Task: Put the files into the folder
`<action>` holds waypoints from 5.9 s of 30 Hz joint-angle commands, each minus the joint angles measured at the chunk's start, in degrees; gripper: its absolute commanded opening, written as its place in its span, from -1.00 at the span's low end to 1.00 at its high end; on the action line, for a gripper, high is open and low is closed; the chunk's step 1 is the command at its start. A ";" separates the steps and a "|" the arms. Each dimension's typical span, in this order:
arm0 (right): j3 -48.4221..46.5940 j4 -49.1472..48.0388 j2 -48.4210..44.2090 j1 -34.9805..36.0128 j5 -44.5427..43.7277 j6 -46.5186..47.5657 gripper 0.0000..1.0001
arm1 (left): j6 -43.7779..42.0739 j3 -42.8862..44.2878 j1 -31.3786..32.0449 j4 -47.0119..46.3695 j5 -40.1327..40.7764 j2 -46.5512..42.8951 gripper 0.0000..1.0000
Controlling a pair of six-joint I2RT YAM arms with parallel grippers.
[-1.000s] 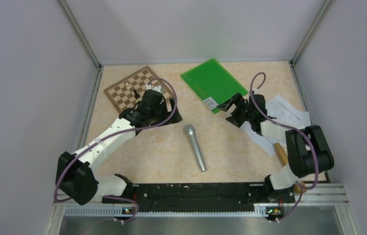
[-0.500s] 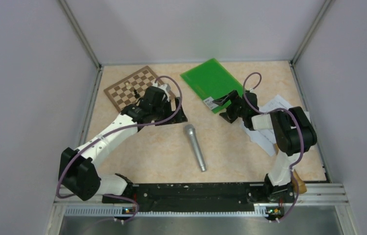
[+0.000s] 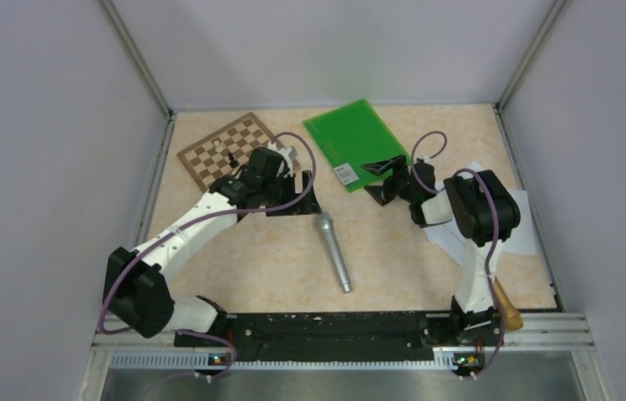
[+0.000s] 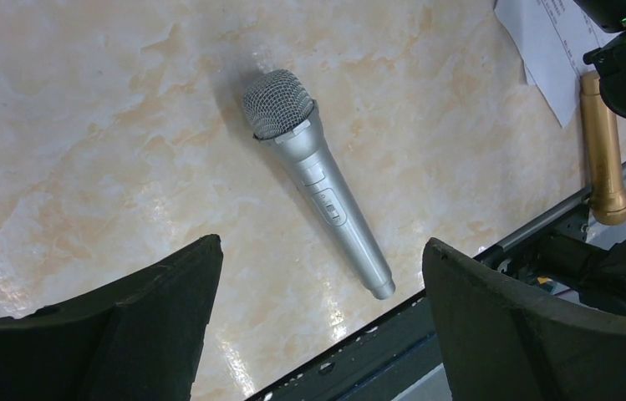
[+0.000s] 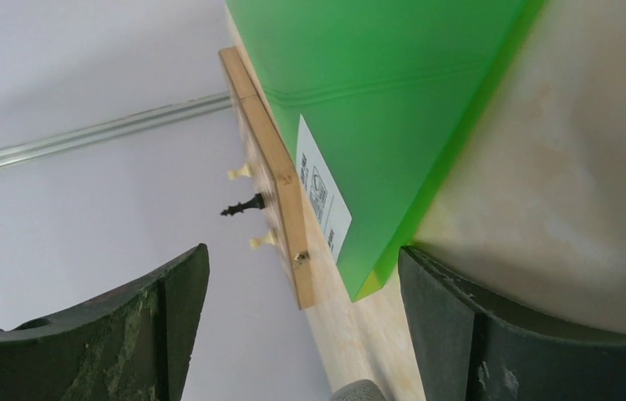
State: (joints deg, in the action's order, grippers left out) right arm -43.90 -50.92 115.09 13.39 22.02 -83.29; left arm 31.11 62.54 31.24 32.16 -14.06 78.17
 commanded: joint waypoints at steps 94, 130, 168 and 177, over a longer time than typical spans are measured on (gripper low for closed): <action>-7.99 -4.87 9.77 9.66 -4.03 -6.73 0.79 | -0.96 -0.10 -0.11 3.23 5.71 -2.96 0.86; -16.72 2.43 11.70 5.64 -18.65 -4.30 -0.78 | -1.61 -0.28 -0.11 6.22 11.00 -6.54 0.86; -1.91 38.48 -47.92 10.00 -37.51 77.46 -1.00 | 4.64 16.50 -5.38 0.75 5.19 4.44 0.86; 10.72 23.22 -48.50 23.25 -46.07 90.80 -1.00 | 8.68 28.62 -10.82 1.09 -3.75 10.96 0.94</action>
State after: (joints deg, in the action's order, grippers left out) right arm -38.22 -14.63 67.68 32.45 -19.38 -1.87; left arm 37.21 84.86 21.78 35.09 -14.41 87.96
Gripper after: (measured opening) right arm 0.005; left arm 0.925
